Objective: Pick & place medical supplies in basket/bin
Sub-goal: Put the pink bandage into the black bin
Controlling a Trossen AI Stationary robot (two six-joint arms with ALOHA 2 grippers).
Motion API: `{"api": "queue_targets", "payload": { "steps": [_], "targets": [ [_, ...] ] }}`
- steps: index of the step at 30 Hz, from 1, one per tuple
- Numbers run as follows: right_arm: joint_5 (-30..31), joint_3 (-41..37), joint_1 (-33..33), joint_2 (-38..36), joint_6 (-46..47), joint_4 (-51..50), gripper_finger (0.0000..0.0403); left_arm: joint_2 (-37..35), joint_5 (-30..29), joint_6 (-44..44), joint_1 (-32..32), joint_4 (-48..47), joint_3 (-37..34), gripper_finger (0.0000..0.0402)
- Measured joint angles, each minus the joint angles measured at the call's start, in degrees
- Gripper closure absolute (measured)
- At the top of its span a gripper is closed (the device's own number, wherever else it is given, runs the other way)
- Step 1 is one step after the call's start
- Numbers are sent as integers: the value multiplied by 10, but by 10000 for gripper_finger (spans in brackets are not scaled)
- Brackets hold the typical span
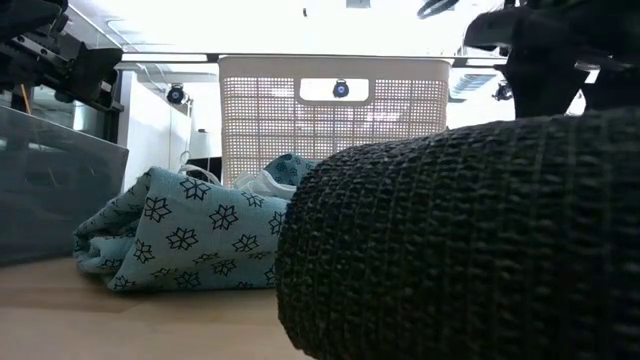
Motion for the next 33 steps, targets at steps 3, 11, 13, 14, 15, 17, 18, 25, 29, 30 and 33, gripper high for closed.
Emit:
{"api": "queue_targets", "payload": {
  "steps": [3,11,13,14,15,17,18,25,29,30,33],
  "targets": [
    [0,0,0,11,0,2,168,0,0,0,0,0,0,121],
    [4,0,0,47,0,18,168,0,0,0,0,0,0,121],
    [4,0,0,57,0,18,168,0,0,0,0,0,0,121],
    [3,0,0,62,2,18,168,0,0,0,0,0,0,121],
    [2,0,0,67,4,18,168,0,0,0,0,0,0,121],
    [1,0,0,77,9,19,168,0,0,0,0,0,0,121],
    [0,-1,0,83,14,19,168,0,0,0,0,0,0,121],
    [-1,-1,0,110,22,21,168,0,1,0,0,0,0,121],
    [0,-1,0,114,24,20,169,0,1,0,0,0,0,121],
    [0,-1,0,114,24,20,171,0,1,0,0,0,0,121],
    [1,-1,0,114,24,19,192,0,1,0,0,0,0,121]
  ]
}}
